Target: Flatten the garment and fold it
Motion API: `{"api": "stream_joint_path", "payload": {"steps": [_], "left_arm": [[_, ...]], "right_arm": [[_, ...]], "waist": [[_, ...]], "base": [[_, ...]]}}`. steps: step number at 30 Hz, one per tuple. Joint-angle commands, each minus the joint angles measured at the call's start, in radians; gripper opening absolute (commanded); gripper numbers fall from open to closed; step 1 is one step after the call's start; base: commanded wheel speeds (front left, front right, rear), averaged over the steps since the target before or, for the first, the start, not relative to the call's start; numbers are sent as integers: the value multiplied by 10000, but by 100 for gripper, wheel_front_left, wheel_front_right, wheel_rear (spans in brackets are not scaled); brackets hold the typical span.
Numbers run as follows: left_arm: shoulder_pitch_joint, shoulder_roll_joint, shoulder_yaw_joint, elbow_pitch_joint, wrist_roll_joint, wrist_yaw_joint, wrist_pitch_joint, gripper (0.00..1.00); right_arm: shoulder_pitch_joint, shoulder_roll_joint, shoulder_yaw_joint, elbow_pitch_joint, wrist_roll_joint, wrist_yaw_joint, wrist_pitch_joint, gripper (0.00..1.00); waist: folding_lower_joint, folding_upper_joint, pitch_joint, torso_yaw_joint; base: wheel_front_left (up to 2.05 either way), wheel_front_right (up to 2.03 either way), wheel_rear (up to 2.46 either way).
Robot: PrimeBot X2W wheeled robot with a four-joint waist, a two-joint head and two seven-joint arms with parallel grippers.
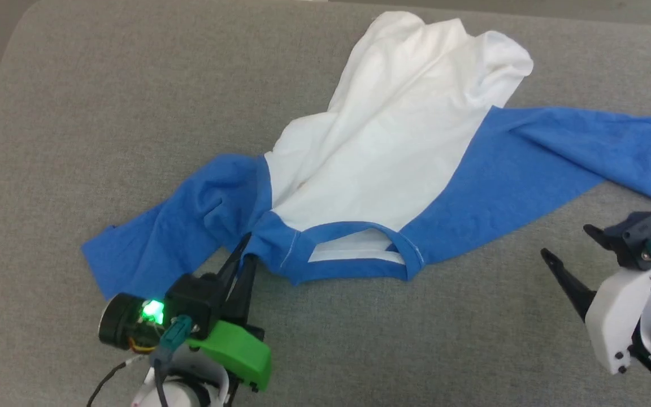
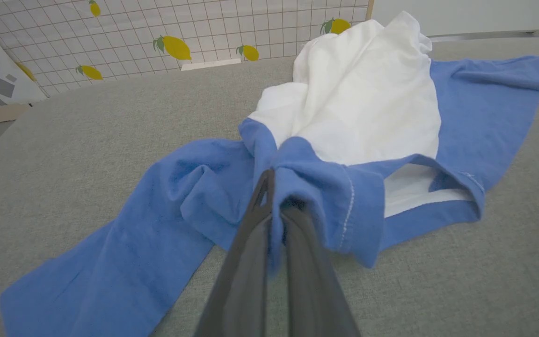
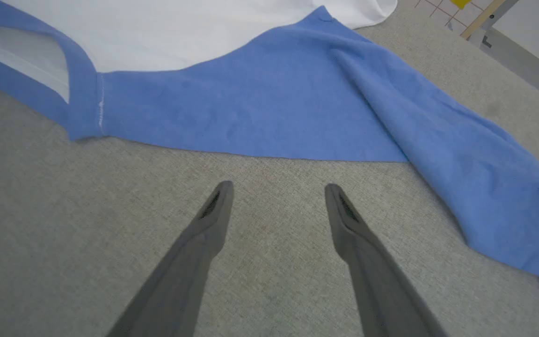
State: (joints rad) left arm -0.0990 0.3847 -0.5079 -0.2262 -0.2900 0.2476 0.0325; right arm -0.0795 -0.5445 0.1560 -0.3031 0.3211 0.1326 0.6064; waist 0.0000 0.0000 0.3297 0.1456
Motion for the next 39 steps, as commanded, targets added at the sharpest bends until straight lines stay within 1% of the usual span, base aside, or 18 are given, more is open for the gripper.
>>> {"api": "stream_joint_path", "payload": {"steps": [1, 2, 6, 9, 14, 21, 23, 24, 25, 26, 27, 32, 35, 39], "left_arm": [[-293, -92, -62, 49, 78, -60, -13, 0], [-369, -145, -100, 66, 83, -77, -21, 0], [-631, -362, -237, 184, 91, -120, -93, 0], [-761, -475, -308, 290, 90, -143, -162, 0], [-914, -619, -390, 453, 40, -191, -280, 0], [-1096, -766, -501, 620, -4, -245, -379, 0], [-1138, -795, -515, 666, -23, -254, -404, 0], [-1156, -804, -514, 692, -34, -254, -422, 0], [-1167, -811, -509, 712, -46, -254, -445, 0], [-1181, -821, -490, 739, -65, -250, -497, 0], [-1209, -846, -433, 769, -108, -235, -624, 0], [-1300, -914, -168, 745, -279, -170, -1014, 0], [-1438, -853, 31, 651, -343, -188, -1259, 0], [-1763, -769, 305, 324, -343, -160, -1466, 0]], "right_arm": [[-446, -515, 416, 68, 72, -19, 97, 100], [-651, -844, 671, 109, 123, -19, 136, 100], [-1469, -1650, 1397, 521, 439, -19, 173, 100], [-1851, -2057, 1821, 865, 529, -19, 150, 100], [-2412, -2374, 2382, 1400, 709, -19, -14, 100], [-3088, -2515, 3057, 2154, 649, -19, -361, 100], [-3233, -2465, 3132, 2450, 672, -19, -440, 44], [-3312, -2401, 3114, 2605, 655, -19, -532, 10], [-3361, -2312, 3044, 2739, 641, -19, -635, 0], [-3404, -2184, 2962, 2901, 602, -19, -784, 0], [-3446, -1911, 2713, 3148, 500, -19, -1184, 0], [-3405, -955, 1592, 3391, 299, -19, -2414, 0], [-3273, -370, 883, 3219, 118, -19, -3043, 0], [-3112, 242, 66, 2676, -95, -19, -3574, 0]], "waist": [[0, 0, 373, 286], [0, 0, 474, 347], [0, 0, 853, 606], [0, 0, 1059, 786], [0, 0, 1321, 1026], [0, 0, 1554, 1202], [0, 0, 1588, 1209], [0, 0, 1598, 1197], [0, 0, 1595, 1183], [0, 0, 1564, 1151], [0, 0, 1481, 1077], [0, 0, 1053, 731], [0, 0, 688, 432], [0, 0, 170, 32]], "base": [[0, 0, 0], [0, 0, 0], [0, 0, 0], [0, 0, 0], [0, 0, 0], [0, 0, 0], [0, 0, 0], [0, 0, 0], [0, 0, 0], [0, 0, 0], [0, 0, 0], [0, 0, 0], [0, 0, 0], [0, 0, 0]]}}
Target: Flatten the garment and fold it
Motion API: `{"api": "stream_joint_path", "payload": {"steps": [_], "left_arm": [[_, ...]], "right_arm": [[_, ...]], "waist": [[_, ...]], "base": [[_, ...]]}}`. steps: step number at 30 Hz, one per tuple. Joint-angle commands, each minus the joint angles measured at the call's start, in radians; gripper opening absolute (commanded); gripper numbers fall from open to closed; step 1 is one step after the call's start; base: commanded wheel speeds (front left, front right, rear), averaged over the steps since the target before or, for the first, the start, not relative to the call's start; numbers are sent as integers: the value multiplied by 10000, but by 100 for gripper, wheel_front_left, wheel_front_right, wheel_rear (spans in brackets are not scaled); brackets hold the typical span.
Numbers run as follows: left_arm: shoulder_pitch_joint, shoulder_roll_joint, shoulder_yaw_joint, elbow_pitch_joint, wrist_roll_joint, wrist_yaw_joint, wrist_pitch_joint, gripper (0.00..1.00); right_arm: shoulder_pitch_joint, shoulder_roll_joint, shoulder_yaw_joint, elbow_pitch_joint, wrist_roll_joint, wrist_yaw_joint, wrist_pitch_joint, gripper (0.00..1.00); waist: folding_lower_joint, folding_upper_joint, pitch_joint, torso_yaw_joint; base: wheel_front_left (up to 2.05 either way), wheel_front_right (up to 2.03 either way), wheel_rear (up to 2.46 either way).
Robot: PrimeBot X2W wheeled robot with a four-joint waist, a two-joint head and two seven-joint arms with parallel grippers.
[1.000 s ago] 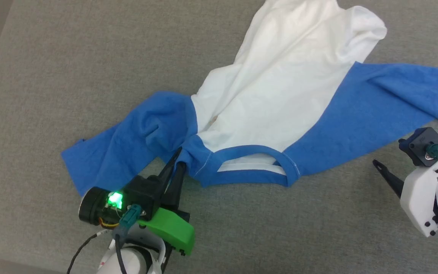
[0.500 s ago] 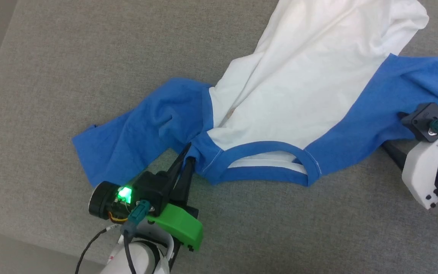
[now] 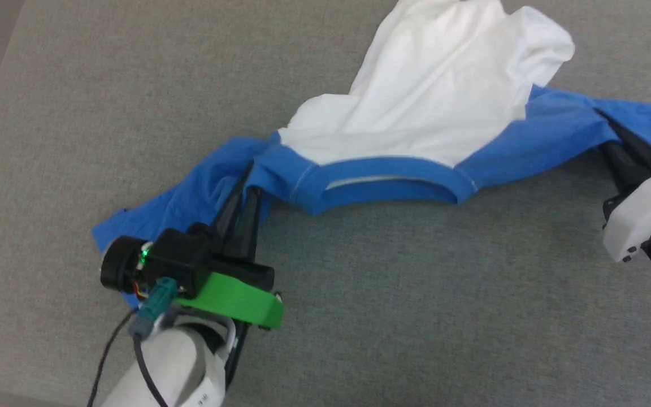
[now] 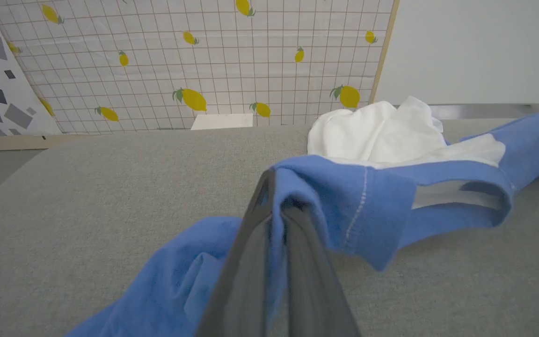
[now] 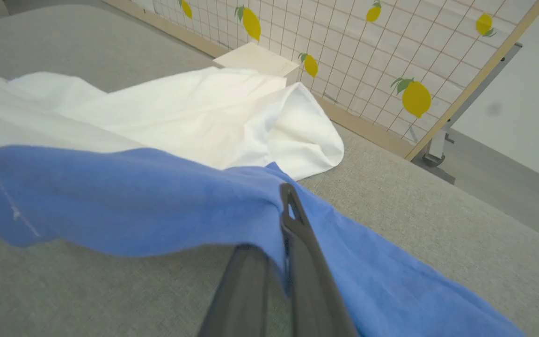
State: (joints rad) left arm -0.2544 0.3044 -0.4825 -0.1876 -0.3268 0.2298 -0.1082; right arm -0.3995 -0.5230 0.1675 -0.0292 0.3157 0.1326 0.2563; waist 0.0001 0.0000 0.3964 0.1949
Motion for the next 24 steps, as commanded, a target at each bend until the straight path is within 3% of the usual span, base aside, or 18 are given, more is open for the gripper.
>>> {"api": "stream_joint_path", "payload": {"steps": [1, 11, 17, 24], "left_arm": [[-311, 41, 117, -161, 26, 36, -76, 0], [-2095, 486, 564, -1048, 300, -86, 762, 0], [-3379, 984, 767, -1408, 462, -378, 1778, 0], [-4536, 1157, 841, -1839, 273, -644, 2918, 0]], "right_arm": [[104, 151, -213, -213, -94, -19, -163, 0], [-549, 987, -1415, -2195, -619, -19, -184, 0], [-1497, 855, -1540, -3041, -837, -19, 505, 0], [-2410, 511, -1650, -3366, -687, -19, 1340, 0]], "waist": [[-1, 0, -637, -559], [-1, 0, -2000, -1395], [-1, 0, -2666, -1738], [-1, 0, -3198, -1908]], "base": [[0, 0, 0], [0, 0, 0], [0, 0, 0], [0, 0, 0]]}}
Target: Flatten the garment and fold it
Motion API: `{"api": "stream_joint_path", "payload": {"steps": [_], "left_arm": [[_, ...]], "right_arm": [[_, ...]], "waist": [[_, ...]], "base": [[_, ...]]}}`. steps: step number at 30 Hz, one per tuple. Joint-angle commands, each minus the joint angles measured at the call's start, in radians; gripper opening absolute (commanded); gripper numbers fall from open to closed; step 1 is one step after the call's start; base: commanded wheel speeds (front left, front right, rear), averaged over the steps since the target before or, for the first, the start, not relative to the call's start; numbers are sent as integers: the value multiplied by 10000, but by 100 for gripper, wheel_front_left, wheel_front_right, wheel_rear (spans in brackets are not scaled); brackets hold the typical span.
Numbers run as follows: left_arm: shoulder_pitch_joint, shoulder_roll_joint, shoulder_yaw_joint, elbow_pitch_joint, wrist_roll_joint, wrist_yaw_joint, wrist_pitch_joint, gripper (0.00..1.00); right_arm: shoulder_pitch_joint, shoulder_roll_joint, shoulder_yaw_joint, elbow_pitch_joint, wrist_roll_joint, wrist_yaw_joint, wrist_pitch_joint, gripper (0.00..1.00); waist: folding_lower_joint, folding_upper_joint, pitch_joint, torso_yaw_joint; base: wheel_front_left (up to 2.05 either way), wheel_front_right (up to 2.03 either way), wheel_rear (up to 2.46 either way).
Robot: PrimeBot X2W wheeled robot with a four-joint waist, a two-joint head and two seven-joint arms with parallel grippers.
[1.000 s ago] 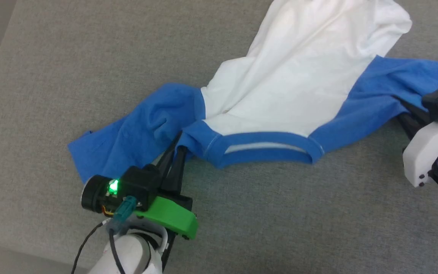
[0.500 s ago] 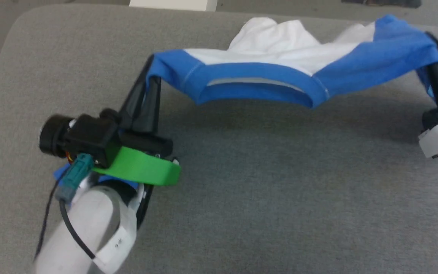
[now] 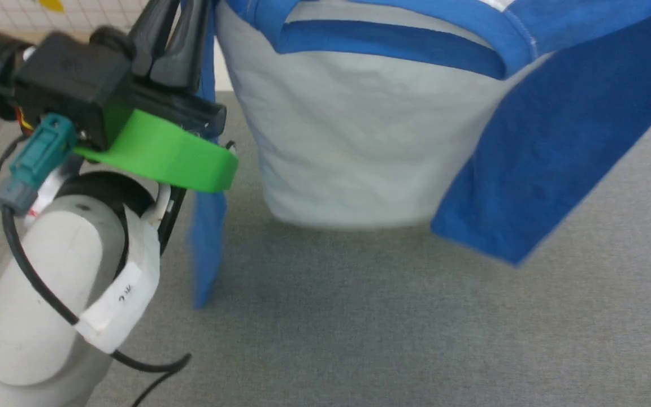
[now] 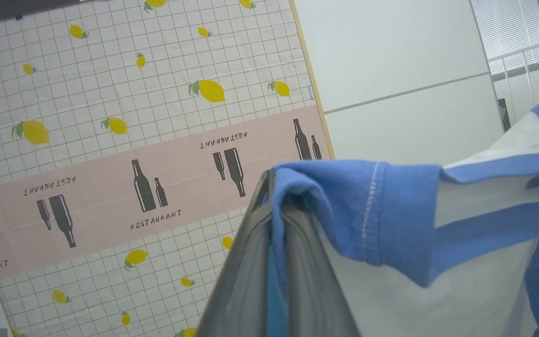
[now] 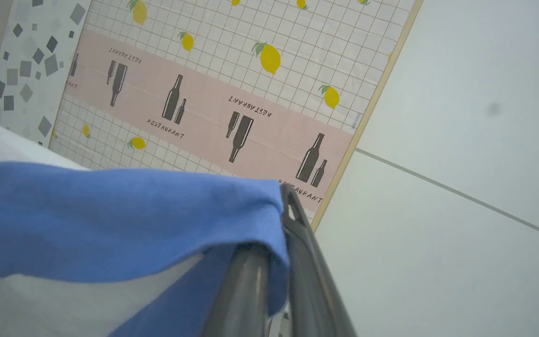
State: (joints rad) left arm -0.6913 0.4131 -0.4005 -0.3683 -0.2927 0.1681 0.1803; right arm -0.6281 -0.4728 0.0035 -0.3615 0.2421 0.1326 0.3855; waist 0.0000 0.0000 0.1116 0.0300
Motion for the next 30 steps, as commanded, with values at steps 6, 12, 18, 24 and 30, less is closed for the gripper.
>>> {"api": "stream_joint_path", "payload": {"steps": [6, 12, 18, 24, 30], "left_arm": [[-618, 16, -96, -421, -503, -195, 920, 0], [-730, 54, -151, -796, -872, -159, 1840, 0], [-1117, 19, -187, -497, -1197, -211, 2496, 0], [-2335, -107, -331, 733, -1019, -490, 2669, 0], [-4446, -273, -398, 2494, -416, -739, 2693, 0]], "right_arm": [[-239, 149, -76, -417, 263, -19, 831, 0], [-58, 466, -198, -946, 489, -19, 1747, 0], [-261, 430, -218, -804, 571, -19, 2259, 0], [-1501, 257, 163, 255, 661, -19, 2196, 0], [-3614, -271, 953, 2090, 516, -19, 1796, 0]], "waist": [[0, 0, -721, -392], [0, 0, -729, -583], [0, 0, 15, -731], [0, 0, 1154, -834], [0, 0, 2517, -909]], "base": [[0, 0, 0], [0, 0, 0], [0, 0, 0], [0, 0, 0], [0, 0, 0]]}}
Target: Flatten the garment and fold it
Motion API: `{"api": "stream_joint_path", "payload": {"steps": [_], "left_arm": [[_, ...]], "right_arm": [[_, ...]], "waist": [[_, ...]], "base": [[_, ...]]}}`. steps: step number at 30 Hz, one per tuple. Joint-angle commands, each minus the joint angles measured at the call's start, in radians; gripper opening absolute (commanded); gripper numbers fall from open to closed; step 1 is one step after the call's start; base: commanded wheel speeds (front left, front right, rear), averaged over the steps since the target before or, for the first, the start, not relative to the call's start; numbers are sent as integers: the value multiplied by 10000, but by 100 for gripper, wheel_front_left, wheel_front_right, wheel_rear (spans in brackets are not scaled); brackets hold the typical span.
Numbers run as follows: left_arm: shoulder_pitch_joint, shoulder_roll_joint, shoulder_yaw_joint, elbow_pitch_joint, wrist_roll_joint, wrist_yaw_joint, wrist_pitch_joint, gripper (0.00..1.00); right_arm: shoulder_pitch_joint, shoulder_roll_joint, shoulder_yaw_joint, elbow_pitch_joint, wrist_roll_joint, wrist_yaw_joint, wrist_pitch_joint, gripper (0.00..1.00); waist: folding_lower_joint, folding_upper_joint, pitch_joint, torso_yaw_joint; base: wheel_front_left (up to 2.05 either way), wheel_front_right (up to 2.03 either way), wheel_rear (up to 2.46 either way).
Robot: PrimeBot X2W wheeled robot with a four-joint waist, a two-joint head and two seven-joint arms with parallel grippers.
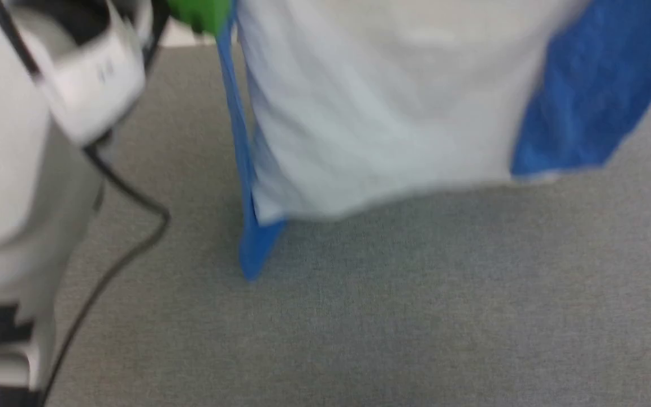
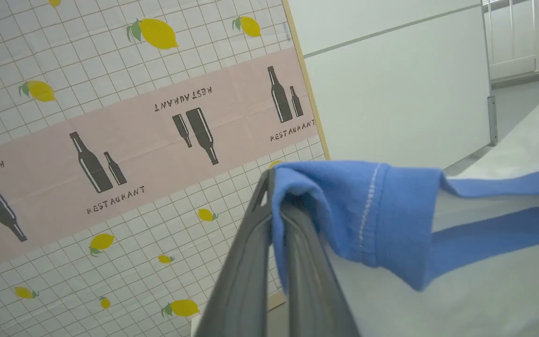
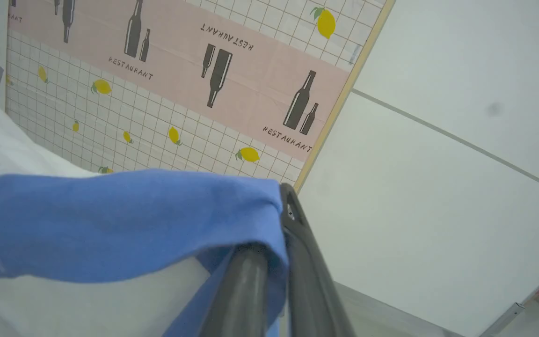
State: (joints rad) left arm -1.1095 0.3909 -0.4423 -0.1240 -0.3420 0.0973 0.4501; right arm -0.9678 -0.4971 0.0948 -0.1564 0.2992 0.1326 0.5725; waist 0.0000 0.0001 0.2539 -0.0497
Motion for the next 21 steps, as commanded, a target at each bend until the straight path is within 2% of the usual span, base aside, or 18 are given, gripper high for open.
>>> {"api": "stream_joint_path", "payload": {"steps": [1, 6, 12, 16, 21], "left_arm": [[-637, -62, 6, 351, 230, -56, -36, 0], [-2759, -138, -100, 2025, 1185, -96, -415, 0], [-4609, -562, -2, 3698, 1990, 454, -1691, 0], [-5329, -813, -92, 4540, 2373, 726, -2738, 0], [-5487, -881, -381, 5267, 2674, 731, -4159, 0]], "right_arm": [[-606, -107, 199, 354, -122, -19, -193, 0], [-2919, -139, 947, 2189, -693, -19, -778, 0], [-5241, -18, 1704, 4321, -1827, -19, -1783, 0], [-6107, 126, 2072, 5454, -2451, -19, -2532, 0], [-6380, 324, 2264, 6526, -2787, -19, -3262, 0]], "waist": [[0, -1, 1303, -119], [0, -1, 2563, -179], [0, -1, 3644, -81], [0, -1, 4241, -4], [0, -1, 4898, 49]], "base": [[0, 0, 0], [0, 0, 0], [0, 0, 0], [0, 0, 0], [0, 0, 0]]}}
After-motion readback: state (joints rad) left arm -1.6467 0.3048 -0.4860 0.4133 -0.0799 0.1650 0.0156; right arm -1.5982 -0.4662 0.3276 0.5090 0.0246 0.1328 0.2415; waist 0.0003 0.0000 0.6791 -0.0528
